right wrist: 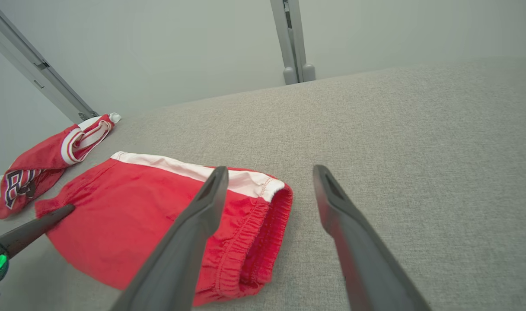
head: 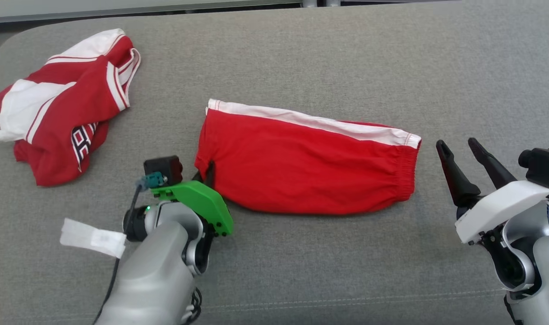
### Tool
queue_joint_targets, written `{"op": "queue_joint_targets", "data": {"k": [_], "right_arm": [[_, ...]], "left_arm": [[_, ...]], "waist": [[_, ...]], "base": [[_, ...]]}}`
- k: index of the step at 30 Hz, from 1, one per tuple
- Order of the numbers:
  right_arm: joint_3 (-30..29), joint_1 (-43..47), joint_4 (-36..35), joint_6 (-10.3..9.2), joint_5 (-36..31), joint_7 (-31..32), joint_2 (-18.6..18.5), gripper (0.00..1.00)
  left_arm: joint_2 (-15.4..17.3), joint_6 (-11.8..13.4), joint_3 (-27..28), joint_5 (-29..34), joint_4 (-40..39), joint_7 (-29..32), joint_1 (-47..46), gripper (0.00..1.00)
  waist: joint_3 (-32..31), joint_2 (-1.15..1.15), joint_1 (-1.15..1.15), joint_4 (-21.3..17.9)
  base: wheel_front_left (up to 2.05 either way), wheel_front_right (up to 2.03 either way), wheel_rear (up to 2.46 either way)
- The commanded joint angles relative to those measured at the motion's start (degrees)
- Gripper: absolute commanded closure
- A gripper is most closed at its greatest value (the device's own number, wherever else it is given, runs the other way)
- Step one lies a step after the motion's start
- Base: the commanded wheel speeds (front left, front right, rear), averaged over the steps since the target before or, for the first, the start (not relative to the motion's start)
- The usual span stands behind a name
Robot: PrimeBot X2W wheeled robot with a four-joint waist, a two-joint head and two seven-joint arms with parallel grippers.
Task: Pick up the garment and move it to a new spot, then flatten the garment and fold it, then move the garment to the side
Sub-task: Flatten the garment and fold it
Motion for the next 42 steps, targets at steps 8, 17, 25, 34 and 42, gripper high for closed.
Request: {"op": "queue_joint_targets", "data": {"k": [8,17,25,34,42], "right_arm": [[-0.4,-0.3,3.4,0.00,-1.7,2.9,-0.2,0.00],[0.9,0.1,6.3,0.00,-2.5,2.4,0.4,0.00],[0.9,-0.6,7.4,0.00,-2.9,1.3,1.2,0.00],[-0.3,1.9,7.0,0.00,-3.6,0.0,2.9,0.00],[-0.7,4.6,8.7,0.00,-4.0,-0.6,4.9,0.00]], "left_arm": [[0.1,6.7,-3.0,-0.4,-10.4,-1.3,9.0,1.00],[2.8,12.6,-3.2,-0.6,-20.3,0.3,15.7,1.00],[6.0,14.9,-2.5,2.1,-27.0,-3.2,18.4,0.00],[12.3,16.6,-2.9,10.8,-35.3,-5.1,20.7,0.00],[16.4,15.7,0.2,10.5,-41.3,-5.2,24.4,0.00]], "waist": [[-2.7,0.00,0.00,3.6],[-3.9,0.00,0.00,3.5],[-4.1,0.00,0.00,2.8],[-5.1,0.00,0.00,2.8],[-5.9,0.00,0.00,3.9]], "base": [[0.00,0.00,0.00],[0.00,0.00,0.00],[0.00,0.00,0.00],[0.00,0.00,0.00],[0.00,0.00,0.00]]}}
